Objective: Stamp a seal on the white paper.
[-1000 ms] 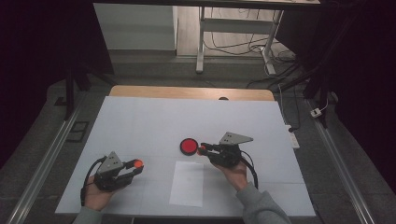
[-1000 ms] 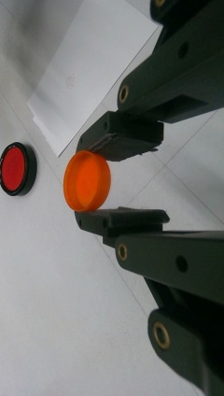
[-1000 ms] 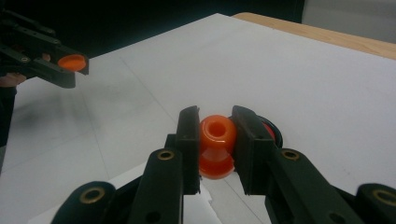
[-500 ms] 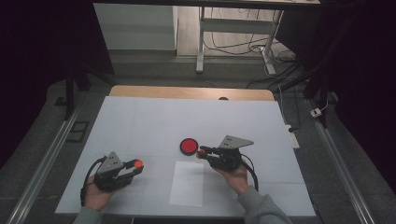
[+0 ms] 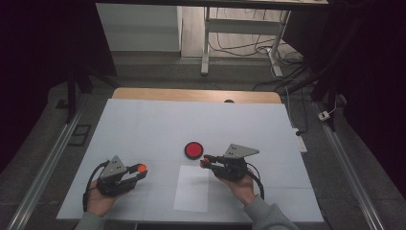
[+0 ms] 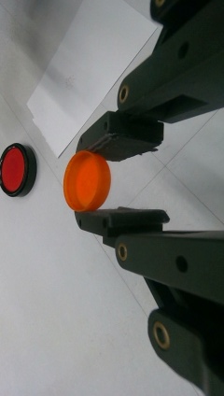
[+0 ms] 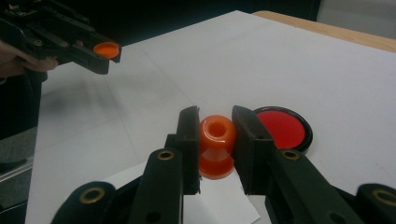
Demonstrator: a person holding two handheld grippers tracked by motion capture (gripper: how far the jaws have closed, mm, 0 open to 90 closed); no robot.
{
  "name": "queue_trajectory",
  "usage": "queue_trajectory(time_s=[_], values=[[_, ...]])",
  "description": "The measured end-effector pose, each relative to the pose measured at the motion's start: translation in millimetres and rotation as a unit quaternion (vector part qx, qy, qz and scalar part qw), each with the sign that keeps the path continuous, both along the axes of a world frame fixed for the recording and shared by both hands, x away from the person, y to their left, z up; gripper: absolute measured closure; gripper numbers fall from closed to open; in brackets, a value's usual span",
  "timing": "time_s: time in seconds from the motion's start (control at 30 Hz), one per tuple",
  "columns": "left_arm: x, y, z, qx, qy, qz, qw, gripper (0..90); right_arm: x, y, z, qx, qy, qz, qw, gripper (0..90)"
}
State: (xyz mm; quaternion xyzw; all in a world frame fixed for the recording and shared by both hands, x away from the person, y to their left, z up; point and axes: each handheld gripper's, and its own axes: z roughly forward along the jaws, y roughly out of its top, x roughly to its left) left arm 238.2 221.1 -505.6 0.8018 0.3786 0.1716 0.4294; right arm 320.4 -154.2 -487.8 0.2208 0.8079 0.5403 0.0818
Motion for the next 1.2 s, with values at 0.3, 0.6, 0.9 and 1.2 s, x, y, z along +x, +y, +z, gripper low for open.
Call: queue_trajectory(time_s=[0.3, 0.6, 0.9, 1.2], values=[[0.3, -0.3, -0.4, 0.0, 0.001, -0.001, 1.0, 64.6, -4.4, 4.0, -3.5, -0.005, 0.003, 0.009, 0.9999, 72.4], [0.3, -0.1, -0.4, 0.0, 0.001, 0.0, 1.0, 64.6, -8.8, 8.3, -5.6, -0.01, 0.004, 0.019, 0.9998, 72.4], [0.4, -0.2, -0.5, -0.001, 0.001, -0.001, 1.0, 64.6, -15.2, 13.9, -9.3, -0.019, 0.005, 0.031, 0.9993, 72.3], [0.6, 0.0, -0.7, -0.001, 0.002, -0.001, 1.0, 64.6, -19.8, 21.4, -16.8, -0.037, 0.007, 0.043, 0.9983, 72.3]])
